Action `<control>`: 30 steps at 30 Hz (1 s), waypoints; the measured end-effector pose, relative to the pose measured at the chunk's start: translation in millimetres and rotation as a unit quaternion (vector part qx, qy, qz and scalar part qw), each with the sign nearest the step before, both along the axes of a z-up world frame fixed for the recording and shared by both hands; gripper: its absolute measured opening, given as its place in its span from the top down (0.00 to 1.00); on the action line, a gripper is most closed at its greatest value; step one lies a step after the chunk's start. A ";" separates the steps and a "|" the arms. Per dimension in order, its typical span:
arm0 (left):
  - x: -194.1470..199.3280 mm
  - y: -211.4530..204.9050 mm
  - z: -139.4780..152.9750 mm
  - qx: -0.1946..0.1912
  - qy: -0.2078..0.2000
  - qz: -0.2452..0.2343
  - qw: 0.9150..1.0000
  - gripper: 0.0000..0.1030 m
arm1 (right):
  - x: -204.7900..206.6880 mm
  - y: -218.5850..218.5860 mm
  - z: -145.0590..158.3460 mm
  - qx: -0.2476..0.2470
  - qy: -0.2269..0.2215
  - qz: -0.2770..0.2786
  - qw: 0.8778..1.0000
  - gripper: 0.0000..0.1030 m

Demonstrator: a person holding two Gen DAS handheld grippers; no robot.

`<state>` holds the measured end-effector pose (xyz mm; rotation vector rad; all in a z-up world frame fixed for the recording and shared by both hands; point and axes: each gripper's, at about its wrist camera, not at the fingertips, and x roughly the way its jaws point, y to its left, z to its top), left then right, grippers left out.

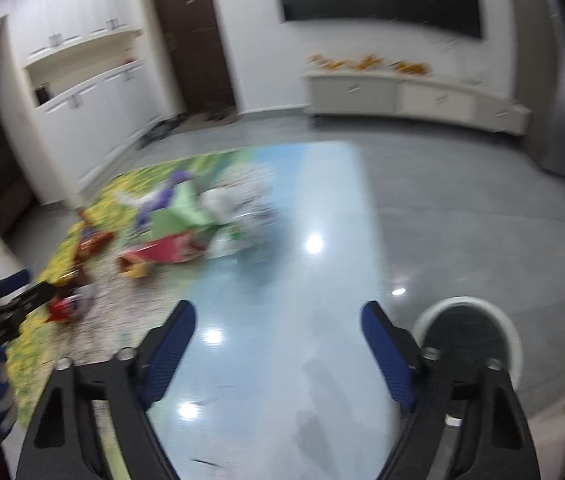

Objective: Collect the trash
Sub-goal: 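Grasp the red-white wrapper with the left tool while the right tool grasps the pink-gold wrapper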

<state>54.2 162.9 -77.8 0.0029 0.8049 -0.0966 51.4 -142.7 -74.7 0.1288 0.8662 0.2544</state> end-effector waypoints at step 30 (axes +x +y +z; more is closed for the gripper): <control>16.2 -1.3 -54.4 -0.018 0.065 -0.088 0.994 0.66 | 106.5 185.6 -53.0 -0.081 0.018 0.296 0.952 0.53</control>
